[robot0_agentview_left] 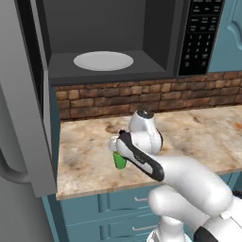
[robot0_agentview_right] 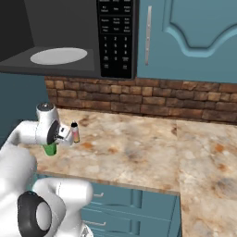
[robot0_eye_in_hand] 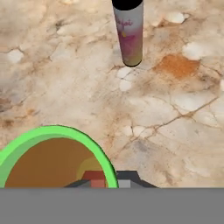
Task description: Place the microwavable item in the microwave. Then, close the microwave door and press the start button.
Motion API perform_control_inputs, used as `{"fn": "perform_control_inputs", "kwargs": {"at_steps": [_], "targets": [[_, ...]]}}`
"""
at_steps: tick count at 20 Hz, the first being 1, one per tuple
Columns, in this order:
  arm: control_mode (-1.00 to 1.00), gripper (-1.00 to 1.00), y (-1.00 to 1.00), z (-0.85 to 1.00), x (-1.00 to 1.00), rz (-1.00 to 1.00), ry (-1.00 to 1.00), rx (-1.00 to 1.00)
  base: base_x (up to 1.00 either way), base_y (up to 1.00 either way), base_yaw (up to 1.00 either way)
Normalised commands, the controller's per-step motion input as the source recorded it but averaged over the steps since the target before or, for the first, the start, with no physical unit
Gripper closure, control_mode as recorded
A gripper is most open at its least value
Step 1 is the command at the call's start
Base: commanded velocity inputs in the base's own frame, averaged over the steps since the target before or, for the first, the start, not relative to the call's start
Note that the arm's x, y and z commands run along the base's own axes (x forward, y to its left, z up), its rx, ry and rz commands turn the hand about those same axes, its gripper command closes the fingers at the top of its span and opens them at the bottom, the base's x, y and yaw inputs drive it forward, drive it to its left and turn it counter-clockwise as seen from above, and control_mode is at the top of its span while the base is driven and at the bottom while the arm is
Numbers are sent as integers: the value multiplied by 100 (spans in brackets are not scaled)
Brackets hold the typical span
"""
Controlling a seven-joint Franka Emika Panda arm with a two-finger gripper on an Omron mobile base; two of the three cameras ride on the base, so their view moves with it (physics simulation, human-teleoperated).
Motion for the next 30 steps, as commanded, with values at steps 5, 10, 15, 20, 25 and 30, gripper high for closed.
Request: {"fn": "perform_control_inputs", "kwargs": {"at_steps": [5,10,15,20,25,30], "targets": [[-100,100,0,100,-40,-25,-24,0,0,0,0],[-100,100,-10,100,-30,-30,-16,8,0,0,0],[-100,100,-34,100,-21,-36,-13,30,0,0,0],[-100,100,-20,100,-38,-28,-29,43,0,0,0],[-100,100,-2,100,-16,-14,-12,43,0,0,0],[-100,100,-11,100,0,-6,0,37,0,0,0]]}}
